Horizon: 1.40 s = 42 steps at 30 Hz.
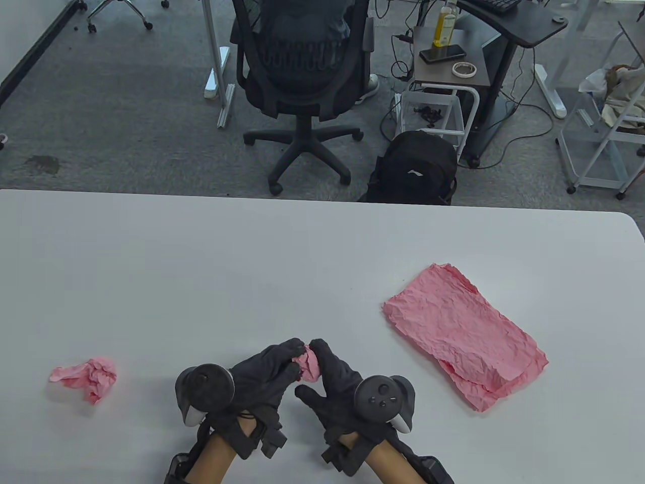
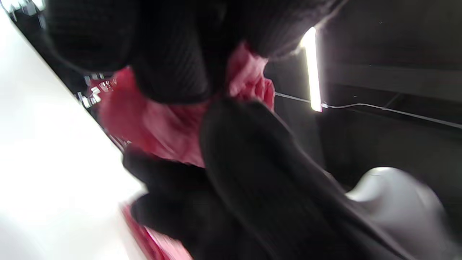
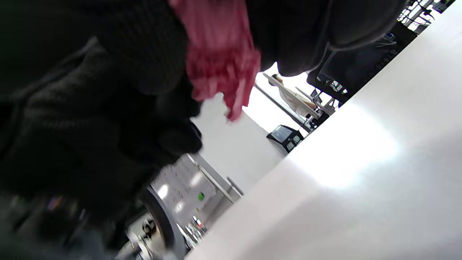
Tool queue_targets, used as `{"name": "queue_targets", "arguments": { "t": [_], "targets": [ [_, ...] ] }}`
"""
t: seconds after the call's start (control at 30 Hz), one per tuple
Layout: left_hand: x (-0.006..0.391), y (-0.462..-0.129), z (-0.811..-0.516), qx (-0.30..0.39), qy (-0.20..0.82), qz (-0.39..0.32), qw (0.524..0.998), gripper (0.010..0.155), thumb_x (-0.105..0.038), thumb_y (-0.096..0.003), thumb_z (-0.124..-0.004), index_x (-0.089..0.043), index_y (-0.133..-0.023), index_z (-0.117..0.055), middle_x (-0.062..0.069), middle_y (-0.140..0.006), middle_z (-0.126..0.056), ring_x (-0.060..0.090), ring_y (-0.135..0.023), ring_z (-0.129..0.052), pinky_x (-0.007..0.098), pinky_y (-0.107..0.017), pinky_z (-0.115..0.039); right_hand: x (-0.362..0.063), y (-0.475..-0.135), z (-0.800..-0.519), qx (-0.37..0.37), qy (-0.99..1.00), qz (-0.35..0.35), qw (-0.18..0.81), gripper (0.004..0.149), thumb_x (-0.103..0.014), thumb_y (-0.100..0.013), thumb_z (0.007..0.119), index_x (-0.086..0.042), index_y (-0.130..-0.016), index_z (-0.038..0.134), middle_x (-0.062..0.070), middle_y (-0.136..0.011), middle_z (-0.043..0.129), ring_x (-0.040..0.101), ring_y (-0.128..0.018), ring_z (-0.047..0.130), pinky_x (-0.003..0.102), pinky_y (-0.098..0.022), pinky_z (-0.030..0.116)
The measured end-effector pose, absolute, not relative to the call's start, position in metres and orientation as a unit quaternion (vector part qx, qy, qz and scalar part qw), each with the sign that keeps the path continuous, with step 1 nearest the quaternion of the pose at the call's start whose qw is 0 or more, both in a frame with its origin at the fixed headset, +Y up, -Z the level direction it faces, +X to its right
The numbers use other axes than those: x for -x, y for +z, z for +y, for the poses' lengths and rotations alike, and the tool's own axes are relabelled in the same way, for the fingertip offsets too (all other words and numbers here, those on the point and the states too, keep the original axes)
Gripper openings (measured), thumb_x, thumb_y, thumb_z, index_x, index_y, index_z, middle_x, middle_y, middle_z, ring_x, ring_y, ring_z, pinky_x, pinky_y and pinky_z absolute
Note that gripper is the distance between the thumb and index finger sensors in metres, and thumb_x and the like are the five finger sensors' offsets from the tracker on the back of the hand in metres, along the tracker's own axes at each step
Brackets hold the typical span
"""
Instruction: Flatten crumpled papers and stack
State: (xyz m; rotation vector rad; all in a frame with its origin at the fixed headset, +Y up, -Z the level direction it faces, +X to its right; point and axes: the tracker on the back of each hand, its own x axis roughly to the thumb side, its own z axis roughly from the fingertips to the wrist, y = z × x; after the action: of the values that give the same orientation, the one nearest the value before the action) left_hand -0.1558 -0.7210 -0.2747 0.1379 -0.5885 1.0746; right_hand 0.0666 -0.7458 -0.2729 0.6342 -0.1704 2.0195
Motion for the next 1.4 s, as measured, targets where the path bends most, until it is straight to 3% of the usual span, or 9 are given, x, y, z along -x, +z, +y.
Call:
{"name": "queue_targets", "arguments": {
  "t": [0.1, 0.2, 0.4, 0.6, 0.87, 0.97, 1.1, 1.23, 1.4],
  "targets": [
    [0.152, -0.273, -0.725, -0.073, 0.469, -0.262, 0.841, 0.055, -0.035, -0.0522, -0.079, -0.017, -0.103, -0.070, 0.011, -0.082, -0.091, 0.029, -0.054, -0.102, 0.044, -0.039, -0.085, -0.071, -0.276, -0.746, -0.268, 0.810, -0.074, 0.517, 0.071, -0.033, -0.050, 0.081, -0.013, -0.106, 0.042, 0.021, -0.095, 0.072, 0.047, -0.077, 0.078, 0.062, -0.055, 0.064],
    [0.152, -0.273, -0.726, -0.094, 0.384, -0.275, 0.876, 0.071, -0.051, -0.0503, -0.078, -0.022, -0.111, -0.053, 0.006, -0.095, -0.077, 0.028, -0.070, -0.093, 0.044, -0.050, -0.080, -0.067, -0.274, -0.748, -0.287, 0.808, -0.048, 0.512, 0.075, -0.029, -0.050, 0.078, -0.010, -0.106, 0.032, 0.024, -0.097, 0.068, 0.049, -0.079, 0.078, 0.062, -0.054, 0.065],
    [0.151, -0.276, -0.734, -0.020, 0.488, -0.295, 0.821, 0.082, -0.062, -0.0469, -0.080, -0.021, -0.113, -0.052, 0.013, -0.111, -0.056, 0.041, -0.095, -0.073, 0.056, -0.064, -0.068, -0.059, -0.272, -0.749, -0.336, 0.792, 0.001, 0.510, 0.087, -0.034, -0.051, 0.080, -0.014, -0.104, 0.015, 0.021, -0.097, 0.069, 0.045, -0.073, 0.084, 0.060, -0.052, 0.068],
    [0.147, -0.277, -0.737, -0.009, 0.500, -0.275, 0.821, 0.063, -0.053, -0.0485, -0.081, -0.018, -0.100, -0.070, 0.009, -0.095, -0.075, 0.037, -0.080, -0.086, 0.053, -0.060, -0.073, -0.065, -0.274, -0.749, -0.292, 0.833, -0.023, 0.470, 0.090, -0.043, -0.049, 0.083, -0.015, -0.106, 0.019, 0.012, -0.080, 0.080, 0.036, -0.050, 0.089, 0.058, -0.044, 0.072],
    [0.158, -0.287, -0.751, 0.031, 0.604, -0.223, 0.764, 0.055, -0.056, -0.0528, -0.069, -0.018, -0.091, -0.078, 0.005, -0.079, -0.087, 0.025, -0.064, -0.097, 0.046, -0.052, -0.081, -0.080, -0.282, -0.749, -0.290, 0.799, -0.042, 0.525, 0.061, -0.033, -0.049, 0.083, -0.015, -0.101, 0.057, 0.017, -0.092, 0.075, 0.040, -0.066, 0.088, 0.059, -0.051, 0.070],
    [0.163, -0.290, -0.759, 0.072, 0.672, -0.205, 0.708, 0.054, -0.055, -0.0545, -0.067, -0.016, -0.088, -0.082, 0.005, -0.075, -0.090, 0.025, -0.059, -0.098, 0.047, -0.049, -0.081, -0.081, -0.283, -0.749, -0.306, 0.761, -0.025, 0.571, 0.052, -0.028, -0.050, 0.081, -0.020, -0.099, 0.066, 0.018, -0.100, 0.066, 0.043, -0.076, 0.079, 0.061, -0.055, 0.066],
    [0.166, -0.292, -0.764, 0.076, 0.679, -0.189, 0.705, 0.054, -0.056, -0.0552, -0.067, -0.015, -0.084, -0.086, 0.005, -0.071, -0.093, 0.025, -0.055, -0.100, 0.046, -0.046, -0.083, -0.082, -0.284, -0.751, -0.306, 0.751, -0.015, 0.585, 0.051, -0.027, -0.050, 0.079, -0.019, -0.099, 0.067, 0.017, -0.097, 0.069, 0.041, -0.074, 0.082, 0.059, -0.054, 0.068],
    [0.172, -0.292, -0.761, 0.048, 0.688, -0.205, 0.694, 0.059, -0.055, -0.0561, -0.064, -0.017, -0.101, -0.068, 0.008, -0.091, -0.079, 0.030, -0.076, -0.091, 0.048, -0.058, -0.076, -0.090, -0.290, -0.759, -0.245, 0.690, 0.010, 0.681, 0.057, -0.034, -0.053, 0.075, -0.014, -0.102, 0.056, 0.017, -0.082, 0.084, 0.035, -0.056, 0.094, 0.056, -0.044, 0.076],
    [0.155, -0.284, -0.747, 0.035, 0.587, -0.296, 0.753, 0.102, -0.066, -0.0475, -0.080, -0.020, -0.115, -0.020, 0.011, -0.117, -0.032, 0.042, -0.105, -0.057, 0.061, -0.071, -0.058, -0.099, -0.295, -0.762, -0.210, 0.688, -0.013, 0.695, 0.056, -0.035, -0.051, 0.074, -0.005, -0.097, 0.060, 0.016, -0.061, 0.100, 0.030, -0.034, 0.105, 0.052, -0.030, 0.084]
  ]
}}
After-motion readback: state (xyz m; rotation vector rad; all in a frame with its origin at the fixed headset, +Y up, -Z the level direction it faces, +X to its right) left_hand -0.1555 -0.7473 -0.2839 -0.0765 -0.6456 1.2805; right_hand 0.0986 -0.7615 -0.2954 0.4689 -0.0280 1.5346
